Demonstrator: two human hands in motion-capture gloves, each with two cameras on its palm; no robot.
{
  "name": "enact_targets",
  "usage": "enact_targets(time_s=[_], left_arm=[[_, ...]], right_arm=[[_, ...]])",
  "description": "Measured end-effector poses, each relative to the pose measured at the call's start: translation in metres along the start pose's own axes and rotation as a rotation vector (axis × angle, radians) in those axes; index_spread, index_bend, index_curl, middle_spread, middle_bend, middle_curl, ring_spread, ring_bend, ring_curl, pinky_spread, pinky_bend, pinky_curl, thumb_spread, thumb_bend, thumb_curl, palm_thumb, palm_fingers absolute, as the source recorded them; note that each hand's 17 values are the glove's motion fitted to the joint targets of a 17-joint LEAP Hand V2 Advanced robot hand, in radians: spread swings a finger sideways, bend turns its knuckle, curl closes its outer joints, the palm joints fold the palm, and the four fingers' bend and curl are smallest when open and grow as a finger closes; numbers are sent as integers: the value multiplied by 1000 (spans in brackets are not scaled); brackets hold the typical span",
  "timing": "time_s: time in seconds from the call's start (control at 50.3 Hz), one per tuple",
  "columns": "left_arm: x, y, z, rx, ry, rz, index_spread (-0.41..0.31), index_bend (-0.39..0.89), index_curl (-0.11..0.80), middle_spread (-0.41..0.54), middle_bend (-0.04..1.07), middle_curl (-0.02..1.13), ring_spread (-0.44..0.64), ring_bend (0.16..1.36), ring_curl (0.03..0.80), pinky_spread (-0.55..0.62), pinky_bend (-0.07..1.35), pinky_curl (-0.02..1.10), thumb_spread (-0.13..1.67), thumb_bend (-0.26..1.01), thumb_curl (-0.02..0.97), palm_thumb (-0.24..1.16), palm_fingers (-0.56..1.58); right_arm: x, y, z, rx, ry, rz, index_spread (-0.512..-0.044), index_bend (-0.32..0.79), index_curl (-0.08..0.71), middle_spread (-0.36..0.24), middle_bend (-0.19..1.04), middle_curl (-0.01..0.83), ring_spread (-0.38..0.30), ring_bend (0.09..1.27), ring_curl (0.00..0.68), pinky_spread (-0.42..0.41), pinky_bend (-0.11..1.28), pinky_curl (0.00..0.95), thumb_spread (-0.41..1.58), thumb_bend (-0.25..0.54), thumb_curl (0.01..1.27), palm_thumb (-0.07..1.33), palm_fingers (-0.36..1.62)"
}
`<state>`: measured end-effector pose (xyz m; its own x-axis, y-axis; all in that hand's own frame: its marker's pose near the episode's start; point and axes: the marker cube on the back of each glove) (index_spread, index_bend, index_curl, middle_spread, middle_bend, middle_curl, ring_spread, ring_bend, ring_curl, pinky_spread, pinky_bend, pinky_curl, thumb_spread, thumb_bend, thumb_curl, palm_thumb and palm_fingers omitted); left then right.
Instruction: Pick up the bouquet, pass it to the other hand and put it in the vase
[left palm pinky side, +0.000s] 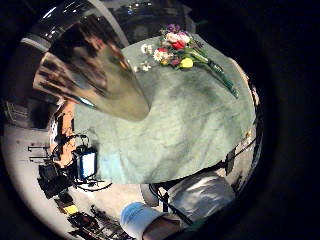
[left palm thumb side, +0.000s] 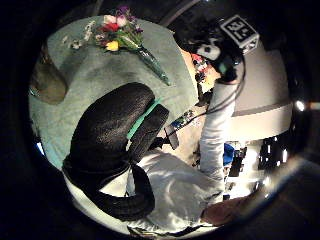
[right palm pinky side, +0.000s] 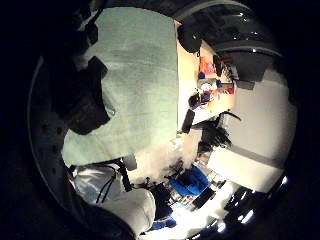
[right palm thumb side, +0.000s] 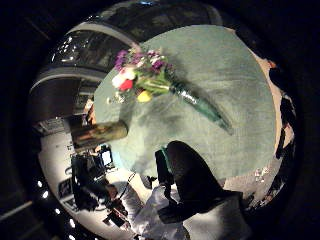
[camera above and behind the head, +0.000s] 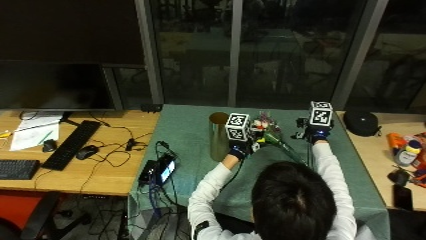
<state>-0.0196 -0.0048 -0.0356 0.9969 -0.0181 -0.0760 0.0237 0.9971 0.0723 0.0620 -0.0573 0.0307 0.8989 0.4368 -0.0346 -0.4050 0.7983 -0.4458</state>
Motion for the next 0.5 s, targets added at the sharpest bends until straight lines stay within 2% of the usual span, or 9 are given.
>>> enact_targets(time_s=[0.04,0.119,0.219,0.358,0.497], left_arm=[[0,1,1,-3,-1,1,31,135,258,188,184,318,258,602,282,271,448,324,1072,-21,266,127,278],[0,3,2,-12,-7,2,31,134,260,182,187,323,257,601,284,271,447,326,1073,-21,269,127,278],[-4,2,6,-24,-3,1,28,132,261,180,187,327,256,599,285,270,444,327,1074,-22,271,127,279],[-9,7,6,-32,0,-13,25,132,262,178,186,331,256,597,288,270,443,330,1074,-22,274,126,279],[-13,12,7,-54,-17,-25,24,132,263,178,185,334,256,596,290,270,442,332,1075,-22,276,125,279]], right_arm=[[1,-5,9,-47,-3,25,-164,7,-4,89,280,365,-4,795,361,113,873,403,1043,-20,306,411,422],[-3,-5,18,31,-31,-20,-164,17,-2,79,298,373,-11,795,358,101,877,398,1036,-18,315,432,439],[-2,-11,45,-31,-56,-35,-159,22,0,63,314,381,-23,801,359,92,880,394,1035,-19,323,446,455],[3,-35,88,-1,-83,12,-146,19,2,52,317,384,-49,807,361,76,884,389,1032,-24,332,456,462],[0,-34,131,-104,-72,-30,-143,24,3,29,329,391,-73,812,363,62,884,382,1028,-26,336,463,474]])
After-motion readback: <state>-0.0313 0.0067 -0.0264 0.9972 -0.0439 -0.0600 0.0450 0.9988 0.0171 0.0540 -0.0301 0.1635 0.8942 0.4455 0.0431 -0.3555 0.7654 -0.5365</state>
